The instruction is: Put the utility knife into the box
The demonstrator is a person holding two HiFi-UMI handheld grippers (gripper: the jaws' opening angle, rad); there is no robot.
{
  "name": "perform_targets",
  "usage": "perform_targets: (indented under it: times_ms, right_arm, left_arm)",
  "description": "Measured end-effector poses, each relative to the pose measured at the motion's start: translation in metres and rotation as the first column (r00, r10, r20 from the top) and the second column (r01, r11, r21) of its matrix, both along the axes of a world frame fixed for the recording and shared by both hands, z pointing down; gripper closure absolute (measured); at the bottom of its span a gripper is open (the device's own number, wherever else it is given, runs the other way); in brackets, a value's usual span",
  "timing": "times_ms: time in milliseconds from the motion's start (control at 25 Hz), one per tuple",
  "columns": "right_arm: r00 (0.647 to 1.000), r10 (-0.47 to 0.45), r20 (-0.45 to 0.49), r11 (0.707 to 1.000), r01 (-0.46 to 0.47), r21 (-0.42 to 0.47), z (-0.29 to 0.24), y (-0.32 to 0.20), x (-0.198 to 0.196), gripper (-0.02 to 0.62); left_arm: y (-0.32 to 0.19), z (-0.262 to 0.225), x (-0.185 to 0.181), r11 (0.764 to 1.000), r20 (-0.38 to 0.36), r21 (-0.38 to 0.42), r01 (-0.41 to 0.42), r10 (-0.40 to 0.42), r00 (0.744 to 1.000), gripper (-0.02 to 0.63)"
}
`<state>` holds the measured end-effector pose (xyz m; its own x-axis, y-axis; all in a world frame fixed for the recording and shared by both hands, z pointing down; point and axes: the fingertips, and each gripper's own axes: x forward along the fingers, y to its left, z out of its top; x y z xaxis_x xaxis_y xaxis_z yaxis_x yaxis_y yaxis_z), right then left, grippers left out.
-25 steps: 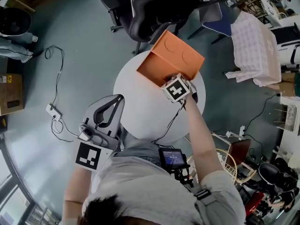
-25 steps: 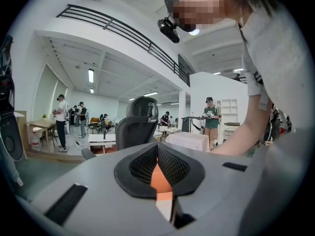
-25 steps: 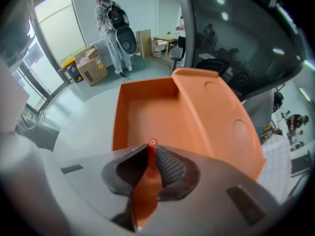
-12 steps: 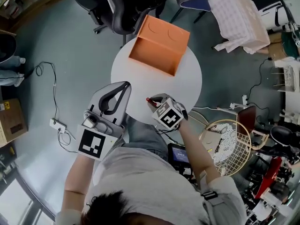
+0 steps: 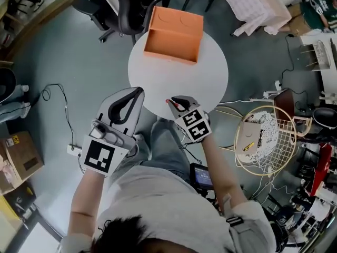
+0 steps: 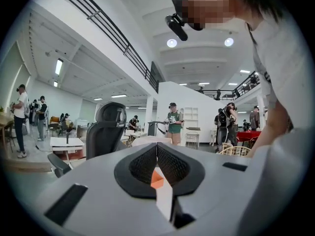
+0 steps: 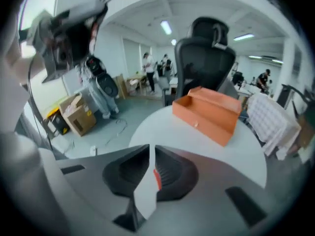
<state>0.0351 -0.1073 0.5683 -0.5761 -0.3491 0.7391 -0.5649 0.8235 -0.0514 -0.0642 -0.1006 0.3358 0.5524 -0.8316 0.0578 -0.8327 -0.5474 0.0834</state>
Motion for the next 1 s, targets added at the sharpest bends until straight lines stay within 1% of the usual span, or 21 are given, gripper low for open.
perform_targets:
  times_ms: [40, 80, 120, 200, 240, 280, 320, 360, 400, 480, 560, 600, 720, 880, 1000]
  right_arm:
    - [0.993, 0.056, 0.107, 0.997, -0.060, 0.038, -0.028, 0.002, -0.004, 0.558]
    - [0.971, 0.095, 0.218, 0.991, -0.113, 0.069, -0.060, 0.006, -0.007, 0.568]
    - [0.938, 0.119, 0.324, 0.983, -0.158, 0.095, -0.092, 0.010, -0.010, 0.585]
    - [0.856, 0.129, 0.500, 0.964, -0.228, 0.141, -0.154, 0.020, -0.016, 0.586]
    - [0.817, 0.126, 0.562, 0.952, -0.260, 0.164, -0.181, 0.025, -0.018, 0.586]
    - [0.787, 0.123, 0.604, 0.936, -0.294, 0.194, -0.206, 0.031, -0.019, 0.586]
    - [0.768, 0.118, 0.629, 0.916, -0.328, 0.229, -0.227, 0.037, -0.019, 0.588]
    - [0.759, 0.112, 0.641, 0.894, -0.359, 0.269, -0.245, 0.044, -0.018, 0.588]
    - [0.756, 0.107, 0.646, 0.870, -0.386, 0.307, -0.261, 0.053, -0.017, 0.588]
    - [0.760, 0.100, 0.642, 0.825, -0.424, 0.374, -0.287, 0.070, -0.016, 0.588]
    - [0.772, 0.088, 0.629, 0.793, -0.436, 0.425, -0.307, 0.085, -0.017, 0.588]
    - [0.776, 0.081, 0.625, 0.785, -0.436, 0.441, -0.314, 0.091, -0.018, 0.588]
    - [0.779, 0.066, 0.624, 0.776, -0.433, 0.459, -0.325, 0.106, -0.018, 0.589]
    - [0.785, 0.048, 0.618, 0.760, -0.430, 0.488, -0.335, 0.117, -0.017, 0.589]
    - [0.782, 0.043, 0.622, 0.760, -0.430, 0.487, -0.338, 0.118, -0.012, 0.589]
  left_arm:
    - [0.006, -0.006, 0.003, 1.000, -0.005, 0.016, -0.025, 0.025, 1.000, 0.595]
    - [0.013, -0.014, 0.007, 0.998, -0.008, 0.033, -0.052, 0.052, 0.999, 0.595]
    - [0.020, -0.022, 0.012, 0.996, -0.010, 0.051, -0.079, 0.080, 0.997, 0.595]
    - [0.031, -0.036, 0.020, 0.987, -0.014, 0.087, -0.138, 0.140, 0.990, 0.595]
    - [0.036, -0.042, 0.023, 0.980, -0.018, 0.106, -0.168, 0.171, 0.985, 0.595]
    - [0.040, -0.049, 0.025, 0.973, -0.024, 0.124, -0.195, 0.199, 0.980, 0.595]
    - [0.046, -0.055, 0.028, 0.966, -0.031, 0.139, -0.218, 0.224, 0.974, 0.595]
    - [0.052, -0.062, 0.030, 0.960, -0.041, 0.149, -0.237, 0.246, 0.969, 0.595]
    - [0.058, -0.068, 0.033, 0.954, -0.052, 0.155, -0.256, 0.266, 0.962, 0.595]
    - [0.069, -0.082, 0.038, 0.941, -0.068, 0.174, -0.290, 0.305, 0.950, 0.595]
    - [0.078, -0.093, 0.042, 0.932, -0.061, 0.188, -0.310, 0.326, 0.943, 0.595]
    - [0.082, -0.096, 0.044, 0.931, -0.048, 0.187, -0.314, 0.328, 0.943, 0.595]
    - [0.090, -0.102, 0.049, 0.931, -0.017, 0.184, -0.314, 0.322, 0.947, 0.595]
    - [0.095, -0.108, 0.052, 0.927, -0.016, 0.188, -0.324, 0.333, 0.943, 0.595]
    - [0.097, -0.112, 0.056, 0.926, -0.011, 0.201, -0.319, 0.328, 0.945, 0.595]
